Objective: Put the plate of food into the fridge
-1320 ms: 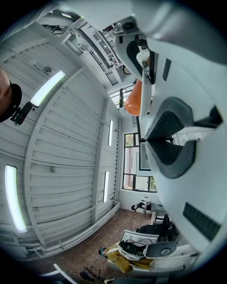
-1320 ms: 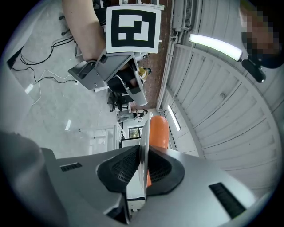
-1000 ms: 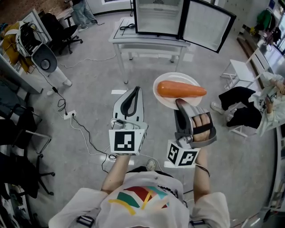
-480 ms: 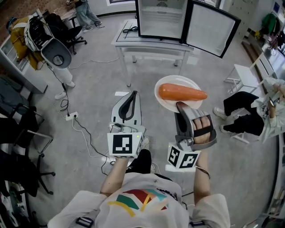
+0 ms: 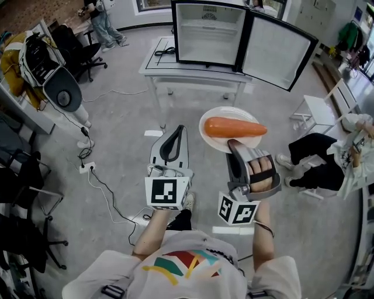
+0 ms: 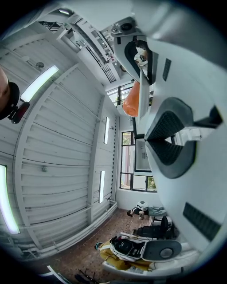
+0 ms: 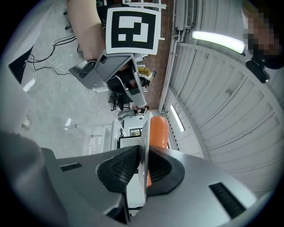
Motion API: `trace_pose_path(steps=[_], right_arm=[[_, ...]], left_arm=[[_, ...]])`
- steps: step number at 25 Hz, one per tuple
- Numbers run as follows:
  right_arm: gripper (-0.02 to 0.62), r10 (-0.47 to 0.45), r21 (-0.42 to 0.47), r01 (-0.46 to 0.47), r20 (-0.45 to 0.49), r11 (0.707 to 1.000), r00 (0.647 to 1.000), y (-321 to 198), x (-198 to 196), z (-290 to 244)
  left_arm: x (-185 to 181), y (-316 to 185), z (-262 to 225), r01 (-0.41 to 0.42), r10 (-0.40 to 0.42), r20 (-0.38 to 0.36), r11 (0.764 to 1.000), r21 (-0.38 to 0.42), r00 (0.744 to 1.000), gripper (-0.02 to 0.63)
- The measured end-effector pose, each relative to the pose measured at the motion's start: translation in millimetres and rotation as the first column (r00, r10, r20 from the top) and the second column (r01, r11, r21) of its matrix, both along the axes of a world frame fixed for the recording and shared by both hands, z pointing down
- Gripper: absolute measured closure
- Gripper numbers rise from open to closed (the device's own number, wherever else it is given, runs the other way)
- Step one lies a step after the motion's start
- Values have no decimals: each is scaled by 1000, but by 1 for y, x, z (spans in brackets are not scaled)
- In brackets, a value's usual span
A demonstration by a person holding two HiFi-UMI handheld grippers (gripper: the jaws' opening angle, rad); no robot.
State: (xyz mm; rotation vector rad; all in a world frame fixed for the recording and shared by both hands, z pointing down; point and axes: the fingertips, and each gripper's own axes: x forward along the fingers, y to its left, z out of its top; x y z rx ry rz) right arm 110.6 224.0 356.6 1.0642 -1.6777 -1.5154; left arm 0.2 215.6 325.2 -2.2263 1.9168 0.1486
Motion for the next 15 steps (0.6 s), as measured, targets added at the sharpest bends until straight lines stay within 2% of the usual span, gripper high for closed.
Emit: trace_pose_path(steps=[15], right_arm=[[555,51,18,-51,-12,999,999,-159,-54,-13]], left_arm=[[-58,-165,-16,-42,42,-6,999,33,999,600]])
